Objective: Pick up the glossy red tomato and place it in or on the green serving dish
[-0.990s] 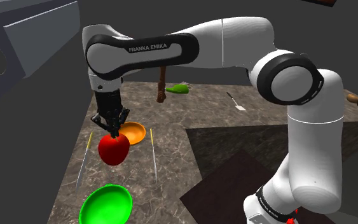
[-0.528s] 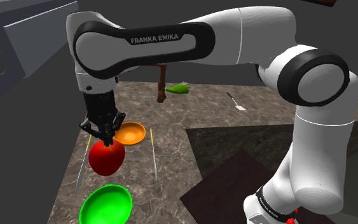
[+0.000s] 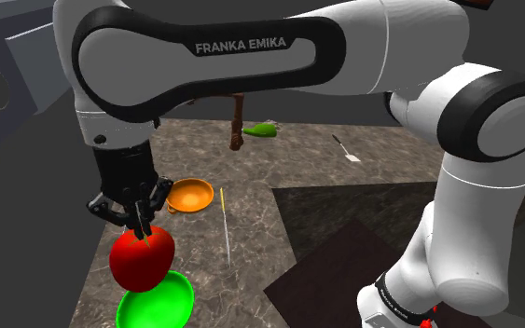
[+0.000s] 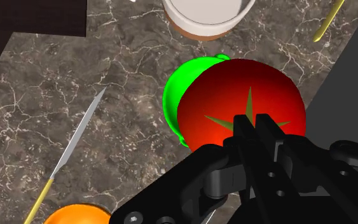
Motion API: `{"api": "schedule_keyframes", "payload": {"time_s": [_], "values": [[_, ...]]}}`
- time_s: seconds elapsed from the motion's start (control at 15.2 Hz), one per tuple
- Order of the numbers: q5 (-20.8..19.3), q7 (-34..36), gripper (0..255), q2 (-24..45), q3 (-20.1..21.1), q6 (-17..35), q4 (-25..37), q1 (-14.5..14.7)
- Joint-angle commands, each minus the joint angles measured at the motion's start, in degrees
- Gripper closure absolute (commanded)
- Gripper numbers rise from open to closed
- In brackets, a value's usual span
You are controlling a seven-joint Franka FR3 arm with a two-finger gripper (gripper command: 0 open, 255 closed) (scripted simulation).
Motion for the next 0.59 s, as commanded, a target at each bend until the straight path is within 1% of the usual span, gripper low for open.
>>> {"api": "schedule_keyframes", "payload": {"time_s": [0.0,0.53], "values": [[0.0,0.0,255,0.0,0.0,1.4,-1.4,0.1],[-0.2,-0.9,255,1.0,-0.2,7.0,-6.2,0.0]]}}
